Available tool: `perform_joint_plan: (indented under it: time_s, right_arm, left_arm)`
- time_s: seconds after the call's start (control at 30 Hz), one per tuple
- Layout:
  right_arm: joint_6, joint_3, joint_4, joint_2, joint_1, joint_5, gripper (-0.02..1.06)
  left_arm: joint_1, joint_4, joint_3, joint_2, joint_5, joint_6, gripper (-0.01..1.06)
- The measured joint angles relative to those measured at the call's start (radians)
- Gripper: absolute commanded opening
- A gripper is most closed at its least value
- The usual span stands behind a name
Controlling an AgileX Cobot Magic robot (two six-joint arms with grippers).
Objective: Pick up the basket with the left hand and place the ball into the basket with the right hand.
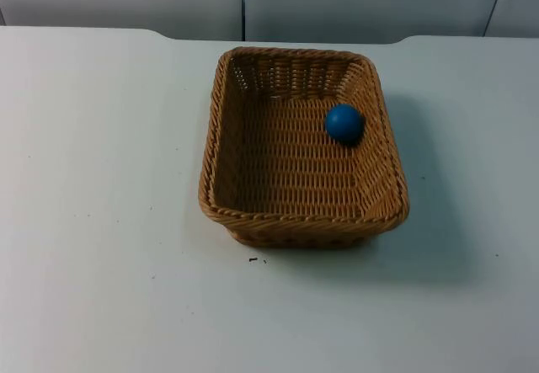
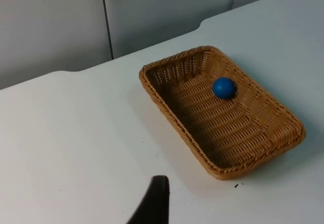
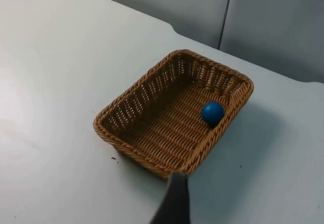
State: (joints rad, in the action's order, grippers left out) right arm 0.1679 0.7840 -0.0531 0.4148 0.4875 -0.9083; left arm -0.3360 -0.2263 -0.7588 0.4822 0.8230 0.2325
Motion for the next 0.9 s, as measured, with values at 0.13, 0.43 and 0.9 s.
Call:
perform_joint_plan:
  time_s: [0.13, 0.43, 0.9]
  right_arm:
    - [-0.004, -0.006, 0.0, -0.06, 0.0, -0.046, 0.73]
    - [-0.036, -0.203, -0.002, -0.241, 0.0, -0.066, 0.73]
    - [-0.112, -0.246, 0.008, -0.411, 0.0, -0.2, 0.73]
  left_arm:
    - [0.0, 0.0, 0.039, -0.1, 0.022, -0.003, 0.85]
    - [0.0, 0.023, 0.1, -0.267, 0.121, -0.048, 0.85]
    - [0.0, 0.132, 0.201, -0.472, 0.19, -0.145, 0.85]
